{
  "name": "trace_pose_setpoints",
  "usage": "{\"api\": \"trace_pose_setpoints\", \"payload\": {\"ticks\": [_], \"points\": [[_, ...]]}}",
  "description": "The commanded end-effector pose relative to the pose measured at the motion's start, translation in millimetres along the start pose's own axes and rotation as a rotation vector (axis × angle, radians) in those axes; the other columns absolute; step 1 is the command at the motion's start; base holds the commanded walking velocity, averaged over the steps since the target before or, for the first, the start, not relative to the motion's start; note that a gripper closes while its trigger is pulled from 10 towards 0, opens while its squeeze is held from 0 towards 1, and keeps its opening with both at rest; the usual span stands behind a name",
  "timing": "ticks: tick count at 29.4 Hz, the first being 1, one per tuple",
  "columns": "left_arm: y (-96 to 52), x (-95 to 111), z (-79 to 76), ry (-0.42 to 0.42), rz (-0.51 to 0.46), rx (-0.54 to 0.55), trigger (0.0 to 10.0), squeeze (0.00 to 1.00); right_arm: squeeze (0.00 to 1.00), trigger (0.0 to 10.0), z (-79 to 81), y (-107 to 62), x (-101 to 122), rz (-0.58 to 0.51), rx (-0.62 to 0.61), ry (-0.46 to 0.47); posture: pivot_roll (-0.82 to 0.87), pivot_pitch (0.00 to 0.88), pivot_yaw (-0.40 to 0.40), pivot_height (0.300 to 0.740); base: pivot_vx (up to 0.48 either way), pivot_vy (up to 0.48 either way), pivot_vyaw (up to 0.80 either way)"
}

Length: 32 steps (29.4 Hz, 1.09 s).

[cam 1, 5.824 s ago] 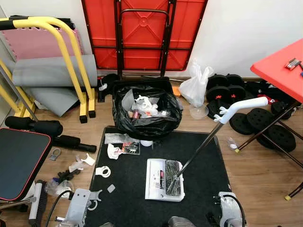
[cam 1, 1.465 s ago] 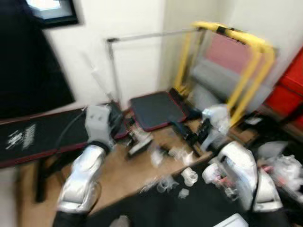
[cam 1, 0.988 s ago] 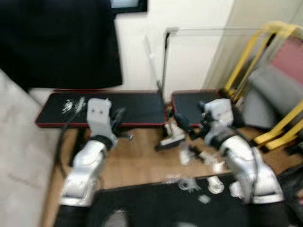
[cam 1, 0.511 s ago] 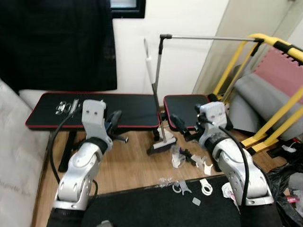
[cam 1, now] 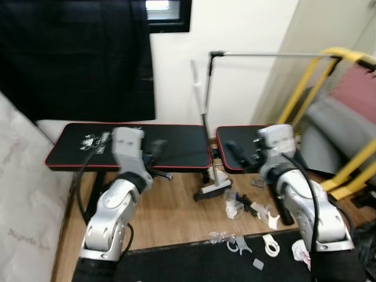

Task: Sweep floor

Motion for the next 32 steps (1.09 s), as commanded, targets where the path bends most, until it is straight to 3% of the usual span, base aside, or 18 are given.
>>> {"api": "trace_pose_setpoints", "payload": {"ticks": [1, 22, 32], "points": [[1.6, 0.0, -3.9, 0.0, 0.002, -0.013, 10.0, 0.0, 0.0, 10.0, -9.5, -4.6, -4.6, 0.024, -0.03, -0.01, -0.15, 0.008, -0.154, 0.74, 0.266, 0.0, 0.0], [0.5, -0.3, -7.0, 0.003, 0.011, -0.033, 10.0, 0.0, 0.0, 10.0, -5.2, -7.0, -8.0, 0.053, -0.008, -0.01, -0.16, 0.029, -0.147, 0.74, 0.26, 0.0, 0.0], [2.7, -3.8, -3.3, 0.022, 0.032, -0.009, 10.0, 0.0, 0.0, 10.0, -4.9, -7.2, -8.8, 0.059, -0.012, -0.008, -0.16, 0.029, -0.144, 0.74, 0.0, 0.0, 0.0]]}}
Point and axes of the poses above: a point about 5 cm out from each wrist's last joint towards the gripper, its own y axis pointing out of the wrist towards the gripper, its own x axis along the axis of the wrist's last joint, z = x × y, the point moved 4 cm from there along y, pointing out of the wrist towards the gripper, and after that the axes turned 2 degrees about y, right-handed, at the moved point
